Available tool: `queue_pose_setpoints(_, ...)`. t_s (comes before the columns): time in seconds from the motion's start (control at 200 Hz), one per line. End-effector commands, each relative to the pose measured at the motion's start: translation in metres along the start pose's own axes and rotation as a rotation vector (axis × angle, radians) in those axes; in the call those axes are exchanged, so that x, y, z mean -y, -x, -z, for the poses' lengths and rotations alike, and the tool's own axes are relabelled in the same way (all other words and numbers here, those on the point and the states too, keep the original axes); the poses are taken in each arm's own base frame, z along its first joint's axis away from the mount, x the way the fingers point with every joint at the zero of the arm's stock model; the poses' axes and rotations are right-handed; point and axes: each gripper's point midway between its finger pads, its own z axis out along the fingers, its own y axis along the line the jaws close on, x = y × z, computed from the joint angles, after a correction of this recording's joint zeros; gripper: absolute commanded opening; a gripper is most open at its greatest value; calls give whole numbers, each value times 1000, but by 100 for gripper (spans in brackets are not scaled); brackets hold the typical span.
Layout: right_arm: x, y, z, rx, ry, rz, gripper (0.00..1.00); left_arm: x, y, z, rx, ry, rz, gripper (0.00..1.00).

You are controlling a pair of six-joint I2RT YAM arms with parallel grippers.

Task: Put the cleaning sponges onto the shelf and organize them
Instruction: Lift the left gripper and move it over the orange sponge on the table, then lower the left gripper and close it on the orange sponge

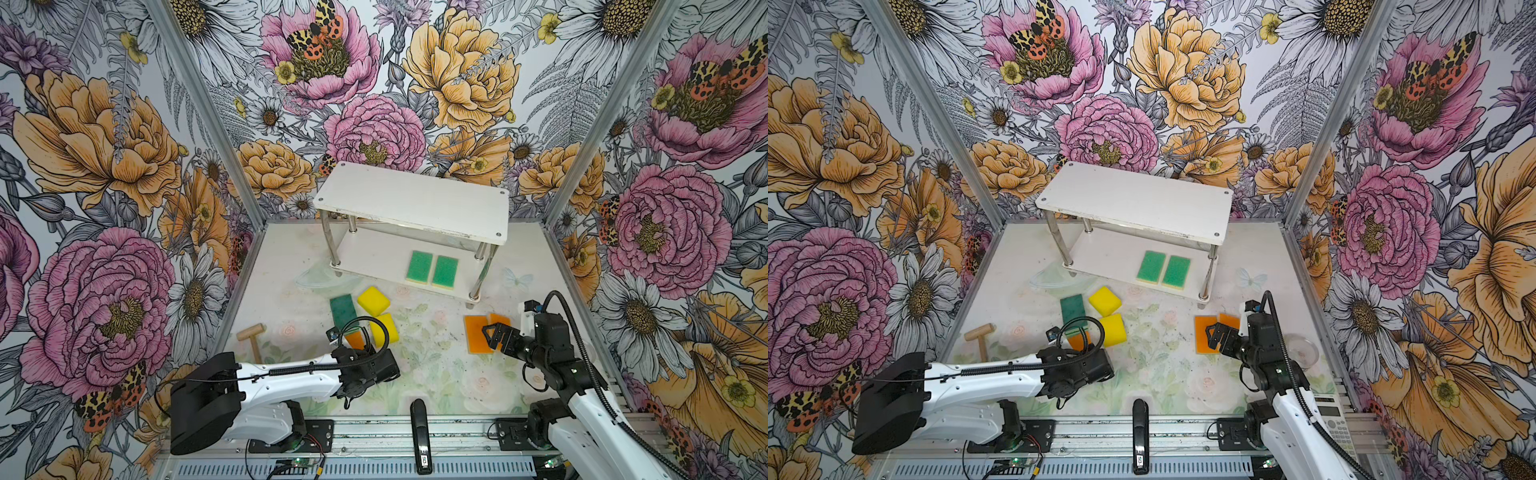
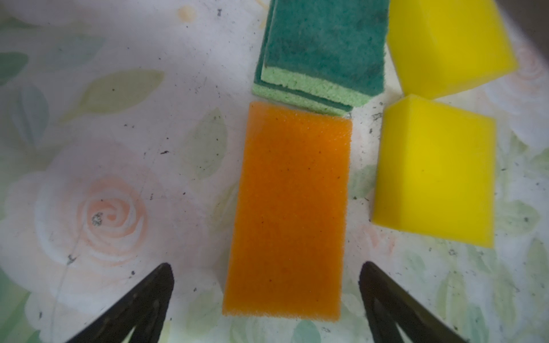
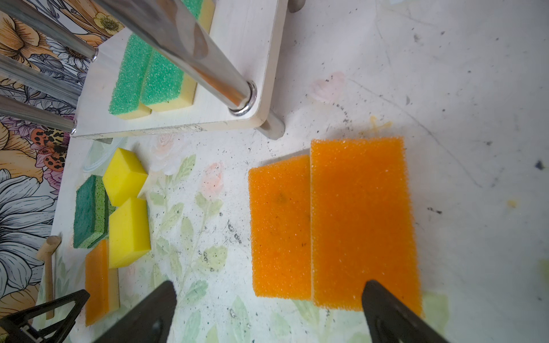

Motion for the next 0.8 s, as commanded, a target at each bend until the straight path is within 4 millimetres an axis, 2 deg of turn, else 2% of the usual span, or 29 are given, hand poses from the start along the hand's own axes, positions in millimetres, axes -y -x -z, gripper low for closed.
queue_pose_setpoints(0.0,-7,14,5,45,4,21,100,12,6,0,21,-11,-18,99)
queue_pose_setpoints(0.32,-7,14,5,45,4,21,100,22,11,-4,41,-8,-40,99)
queue_pose_setpoints(0.796,-5,13,4,42,-1,18,100,15,0,-22,21,23,-51,99)
